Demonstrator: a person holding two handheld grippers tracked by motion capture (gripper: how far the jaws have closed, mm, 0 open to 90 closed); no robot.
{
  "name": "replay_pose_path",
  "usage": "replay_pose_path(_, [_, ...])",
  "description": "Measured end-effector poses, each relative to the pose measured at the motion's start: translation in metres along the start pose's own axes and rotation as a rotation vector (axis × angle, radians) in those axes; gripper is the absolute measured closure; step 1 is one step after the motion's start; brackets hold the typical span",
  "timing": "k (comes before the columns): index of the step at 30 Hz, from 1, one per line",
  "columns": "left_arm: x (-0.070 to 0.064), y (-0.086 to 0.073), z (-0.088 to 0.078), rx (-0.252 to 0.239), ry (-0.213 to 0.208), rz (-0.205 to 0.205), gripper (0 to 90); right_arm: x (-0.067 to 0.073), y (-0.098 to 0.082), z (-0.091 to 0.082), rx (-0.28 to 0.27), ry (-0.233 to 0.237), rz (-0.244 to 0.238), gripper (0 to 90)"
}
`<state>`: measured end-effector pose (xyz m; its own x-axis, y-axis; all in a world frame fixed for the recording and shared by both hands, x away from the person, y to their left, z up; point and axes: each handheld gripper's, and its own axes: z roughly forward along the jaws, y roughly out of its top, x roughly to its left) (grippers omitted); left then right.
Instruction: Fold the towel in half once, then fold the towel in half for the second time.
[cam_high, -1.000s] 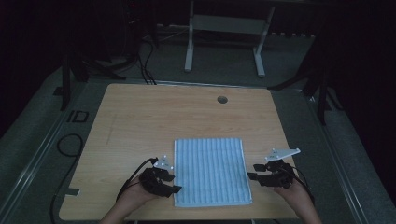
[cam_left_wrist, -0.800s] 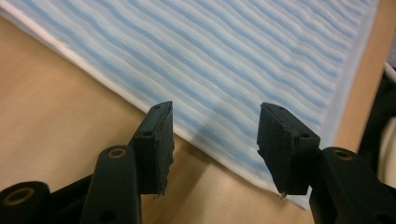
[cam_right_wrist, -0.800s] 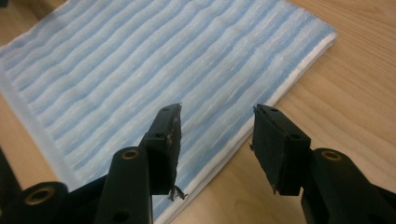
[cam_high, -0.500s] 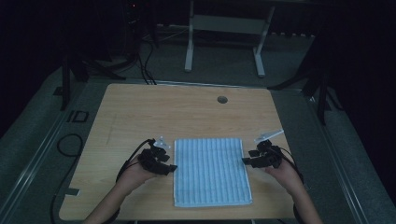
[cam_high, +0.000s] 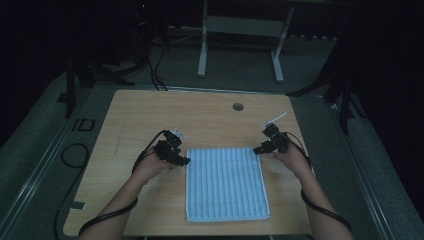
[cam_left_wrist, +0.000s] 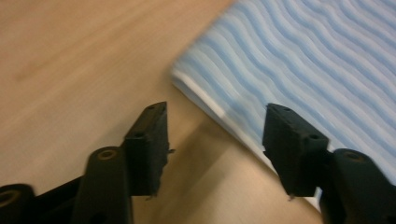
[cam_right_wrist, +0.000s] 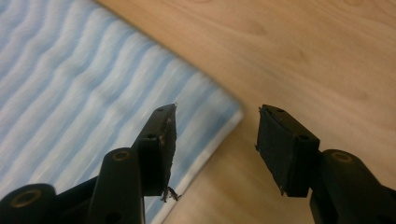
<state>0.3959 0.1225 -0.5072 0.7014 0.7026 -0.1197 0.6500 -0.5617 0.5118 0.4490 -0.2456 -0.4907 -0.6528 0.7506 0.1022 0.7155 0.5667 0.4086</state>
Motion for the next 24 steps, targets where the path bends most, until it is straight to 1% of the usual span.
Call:
replay_pose_path(1, [0.003,0.003,0.002,-0.005,0.002,-0.001,40.0,-0.002,0.004,0.003,0.010,-0.006,0.004,46.7])
replay_pose_path(2, [0.006,0.006,0.003,-0.008,-0.014,-0.011,40.0,-0.005,0.007,0.006,0.019,-0.007,0.016,46.7])
replay_pose_path(3, [0.009,0.009,0.004,-0.006,-0.026,-0.018,40.0,-0.007,0.009,0.009,0.022,0.002,0.027,46.7])
replay_pose_path(5, [0.013,0.014,0.008,-0.008,-0.018,-0.025,40.0,-0.011,0.012,0.015,0.042,0.003,0.047,46.7])
replay_pose_path(7, [0.017,0.019,0.013,-0.002,-0.011,-0.033,40.0,-0.014,0.014,0.021,0.058,0.015,0.052,46.7])
replay_pose_path(8, [0.019,0.021,0.016,0.002,-0.016,-0.037,40.0,-0.015,0.014,0.024,0.066,0.023,0.053,46.7])
replay_pose_path(9, [0.020,0.023,0.018,0.008,-0.013,-0.038,40.1,-0.015,0.015,0.027,0.076,0.021,0.052,47.6])
replay_pose_path(10, [0.021,0.024,0.021,0.008,-0.018,-0.038,40.5,-0.015,0.015,0.029,0.082,0.026,0.054,50.2])
replay_pose_path(11, [0.022,0.025,0.023,0.007,-0.036,-0.041,41.7,-0.014,0.015,0.031,0.088,0.034,0.049,51.7])
replay_pose_path(12, [0.021,0.025,0.026,0.015,-0.038,-0.033,42.6,-0.014,0.015,0.032,0.093,0.040,0.042,55.6])
replay_pose_path(13, [0.019,0.026,0.029,0.024,-0.038,-0.016,44.3,-0.013,0.015,0.033,0.100,0.039,0.035,58.7])
replay_pose_path(14, [0.018,0.026,0.032,0.029,-0.054,-0.009,46.1,-0.013,0.015,0.035,0.107,0.044,0.033,62.4])
replay_pose_path(15, [0.017,0.026,0.035,0.046,-0.054,0.006,49.0,-0.013,0.015,0.036,0.113,0.051,0.031,66.5])
replay_pose_path(16, [0.015,0.025,0.038,0.056,-0.049,0.013,54.7,-0.013,0.015,0.037,0.119,0.053,0.023,71.6])
replay_pose_path(17, [0.015,0.026,0.040,0.065,-0.053,0.013,63.2,-0.013,0.015,0.037,0.121,0.052,0.012,76.1])
replay_pose_path(18, [0.015,0.026,0.040,0.060,-0.048,0.010,70.7,-0.012,0.015,0.036,0.117,0.051,0.010,82.2])
replay_pose_path(20, [0.016,0.029,0.038,0.028,-0.062,-0.018,85.4,-0.012,0.017,0.032,0.102,0.035,0.007,84.7])
replay_pose_path(22, [0.017,0.034,0.033,0.021,-0.045,-0.009,86.6,-0.013,0.020,0.027,0.084,0.016,0.000,85.1])
replay_pose_path(23, [0.016,0.036,0.031,0.011,-0.035,0.002,86.7,-0.013,0.022,0.024,0.076,0.015,0.001,85.2])
replay_pose_path(24, [0.016,0.039,0.028,0.010,-0.028,0.000,86.7,-0.013,0.023,0.020,0.066,0.011,-0.002,85.3])
